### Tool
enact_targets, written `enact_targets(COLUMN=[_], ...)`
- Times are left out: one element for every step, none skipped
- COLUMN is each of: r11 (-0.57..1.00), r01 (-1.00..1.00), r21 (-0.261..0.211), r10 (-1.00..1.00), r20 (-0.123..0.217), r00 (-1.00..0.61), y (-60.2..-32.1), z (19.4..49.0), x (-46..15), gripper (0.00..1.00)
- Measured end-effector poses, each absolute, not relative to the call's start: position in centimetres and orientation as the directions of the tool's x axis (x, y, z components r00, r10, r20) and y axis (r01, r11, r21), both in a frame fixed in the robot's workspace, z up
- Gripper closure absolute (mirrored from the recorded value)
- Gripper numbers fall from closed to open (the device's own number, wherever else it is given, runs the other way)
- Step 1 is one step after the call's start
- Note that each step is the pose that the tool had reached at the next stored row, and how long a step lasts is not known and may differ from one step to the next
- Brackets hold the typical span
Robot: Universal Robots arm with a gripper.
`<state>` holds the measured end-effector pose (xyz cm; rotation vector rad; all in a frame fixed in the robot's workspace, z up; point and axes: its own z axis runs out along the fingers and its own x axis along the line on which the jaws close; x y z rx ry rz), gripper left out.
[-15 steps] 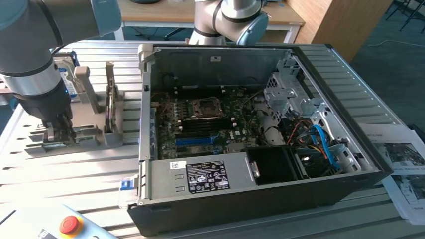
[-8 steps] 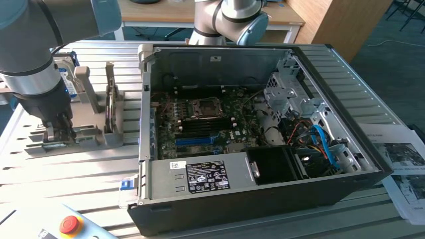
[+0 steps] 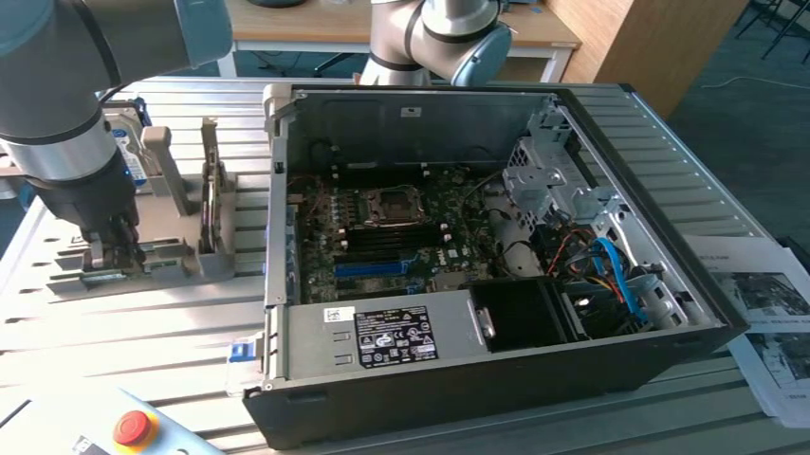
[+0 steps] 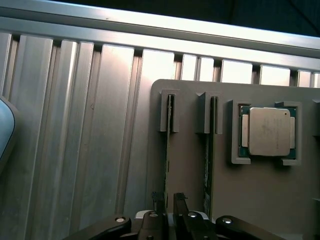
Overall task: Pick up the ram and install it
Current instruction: 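Pick up the ram and move it above insertion slot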
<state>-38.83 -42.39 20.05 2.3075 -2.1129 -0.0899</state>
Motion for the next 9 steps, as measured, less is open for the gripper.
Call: enact_targets(r11=[-0.089,-0.089,-0.089,-0.089,-0.089,-0.089,-0.089,-0.089,-0.089], r01=[-0.995,-0.995,-0.995,-0.995,-0.995,-0.995,-0.995,-0.995,-0.995], r21=[0.047,0.047,0.047,0.047,0.047,0.047,0.047,0.047,0.047], r10=[-0.996,-0.996,-0.996,-0.996,-0.996,-0.996,-0.996,-0.996,-0.996], r20=[-0.035,-0.035,-0.035,-0.035,-0.035,-0.035,-0.035,-0.035,-0.035], r00=[0.087,0.087,0.087,0.087,0.087,0.087,0.087,0.087,0.087], y=[-42.39,-42.39,-42.39,-42.39,-42.39,-42.39,-42.39,-42.39,-42.39], z=[20.05,20.05,20.05,20.05,20.05,20.05,20.05,20.05,20.05], x=[-38.82,-38.81,-38.81,-38.81,-38.81,-38.81,-38.81,-38.81,-38.81], gripper=[0.79,0.79,0.79,0.79,0.79,0.79,0.79,0.79,0.79])
